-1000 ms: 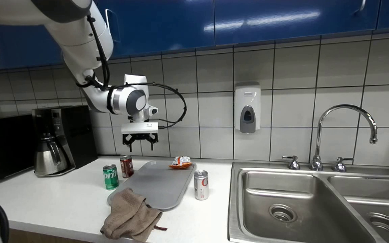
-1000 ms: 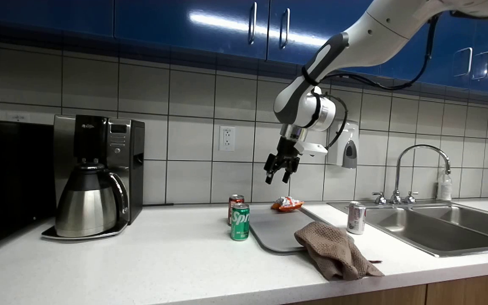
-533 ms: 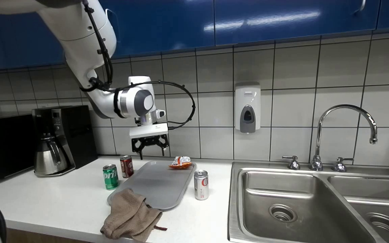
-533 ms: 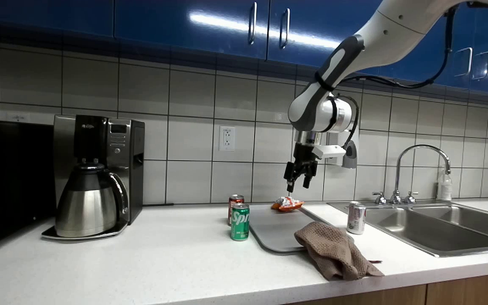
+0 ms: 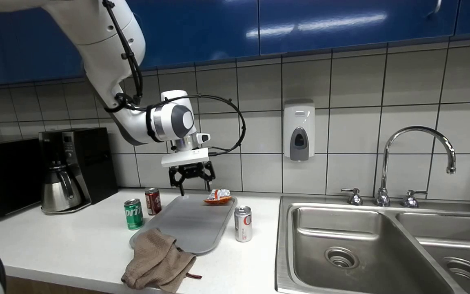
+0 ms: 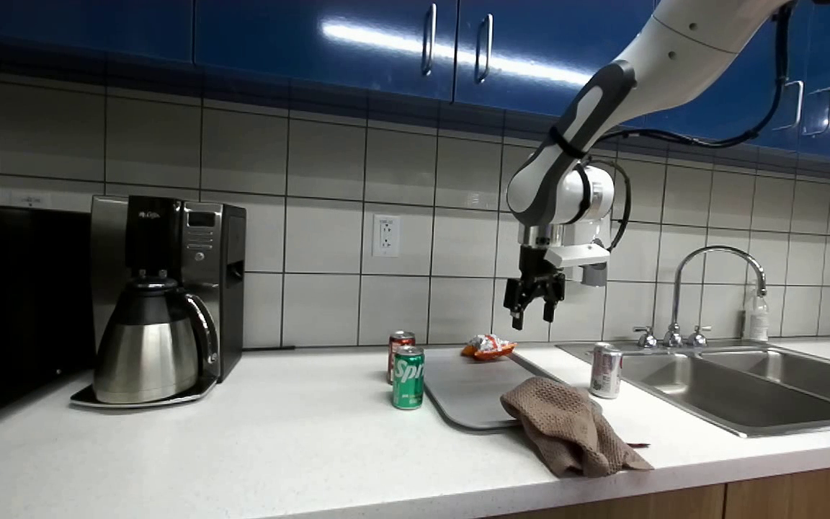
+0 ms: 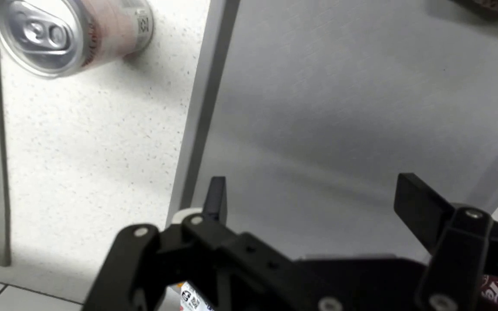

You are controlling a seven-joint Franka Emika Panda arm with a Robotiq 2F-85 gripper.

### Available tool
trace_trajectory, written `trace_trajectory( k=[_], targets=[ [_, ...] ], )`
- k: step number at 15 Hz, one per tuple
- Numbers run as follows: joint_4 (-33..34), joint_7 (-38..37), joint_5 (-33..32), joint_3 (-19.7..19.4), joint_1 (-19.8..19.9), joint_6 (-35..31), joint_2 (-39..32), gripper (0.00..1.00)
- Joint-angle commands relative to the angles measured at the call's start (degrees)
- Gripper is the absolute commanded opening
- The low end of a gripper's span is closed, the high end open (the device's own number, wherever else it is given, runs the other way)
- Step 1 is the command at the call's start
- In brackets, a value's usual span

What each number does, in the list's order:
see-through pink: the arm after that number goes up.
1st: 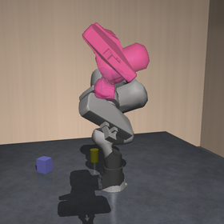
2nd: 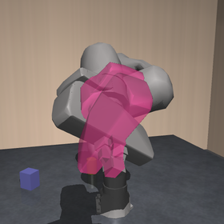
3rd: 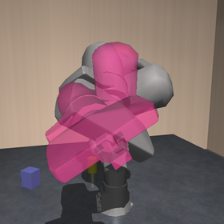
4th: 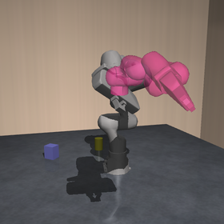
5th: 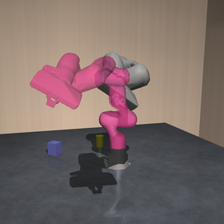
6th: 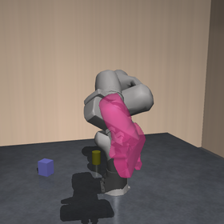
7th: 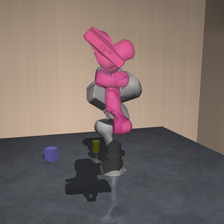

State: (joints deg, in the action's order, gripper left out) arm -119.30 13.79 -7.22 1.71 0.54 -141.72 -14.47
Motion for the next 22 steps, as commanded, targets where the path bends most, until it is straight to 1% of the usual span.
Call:
trace_trajectory(
  k=[1,2,21,22],
  targets=[
    [-2.21,-4.30,-0.76,-0.54,-1.03,3.05,3.08,1.00],
    [-0.29,-1.72,0.05,-0.20,-0.29,1.08,0.43,1.00],
    [-0.39,-1.87,0.08,-0.19,-0.35,1.02,0.08,1.00],
    [-1.47,-3.86,-1.35,-0.68,-0.94,1.10,0.90,1.00]
  ],
)
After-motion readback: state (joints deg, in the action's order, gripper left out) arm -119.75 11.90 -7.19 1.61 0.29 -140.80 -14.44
